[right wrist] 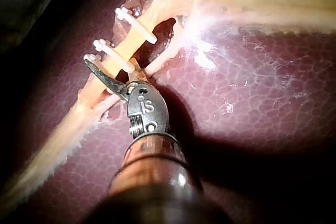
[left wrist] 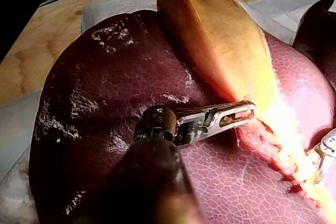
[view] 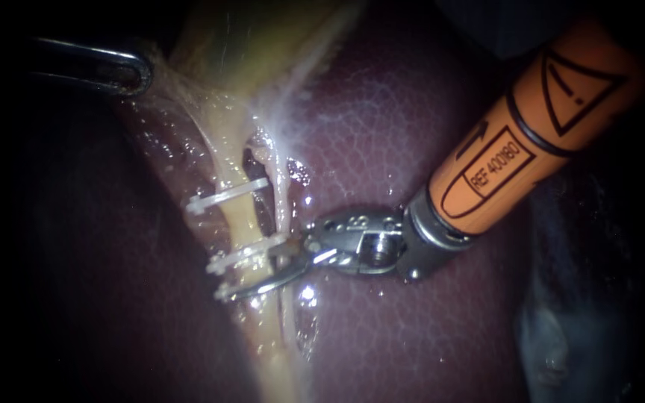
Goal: Go to the cutting position left tube
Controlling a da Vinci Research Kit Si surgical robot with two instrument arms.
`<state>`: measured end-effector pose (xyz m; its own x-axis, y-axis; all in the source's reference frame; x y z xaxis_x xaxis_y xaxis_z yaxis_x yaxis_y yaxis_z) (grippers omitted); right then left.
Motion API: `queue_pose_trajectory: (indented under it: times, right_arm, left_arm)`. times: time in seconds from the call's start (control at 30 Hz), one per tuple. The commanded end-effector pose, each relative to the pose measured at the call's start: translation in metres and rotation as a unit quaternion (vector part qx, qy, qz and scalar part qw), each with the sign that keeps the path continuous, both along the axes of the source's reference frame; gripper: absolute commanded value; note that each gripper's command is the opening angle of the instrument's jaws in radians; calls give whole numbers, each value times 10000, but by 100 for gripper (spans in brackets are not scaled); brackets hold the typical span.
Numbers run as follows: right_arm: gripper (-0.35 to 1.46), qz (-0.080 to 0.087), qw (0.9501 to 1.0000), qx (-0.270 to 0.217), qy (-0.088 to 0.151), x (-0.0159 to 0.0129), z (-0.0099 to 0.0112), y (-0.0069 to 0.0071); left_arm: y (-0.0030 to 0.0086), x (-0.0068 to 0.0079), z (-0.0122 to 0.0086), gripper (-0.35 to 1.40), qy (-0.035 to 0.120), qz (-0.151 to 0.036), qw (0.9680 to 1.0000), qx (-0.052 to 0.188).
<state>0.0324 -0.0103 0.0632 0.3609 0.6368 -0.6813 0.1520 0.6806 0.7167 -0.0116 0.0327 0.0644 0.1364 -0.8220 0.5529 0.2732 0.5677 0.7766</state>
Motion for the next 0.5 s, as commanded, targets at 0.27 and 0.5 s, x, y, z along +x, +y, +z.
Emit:
queue_pose_trajectory:
  times: [0.27,0.5]
  right_arm:
    - [140,20,10000,30,-10,10,-3,9]
    - [140,41,9999,86,-38,12,-10,19]
  left_arm:
    - [0,-1,0,-35,2,-1,10000,-1]
    - [0,0,0,-35,2,-1,10000,-1]
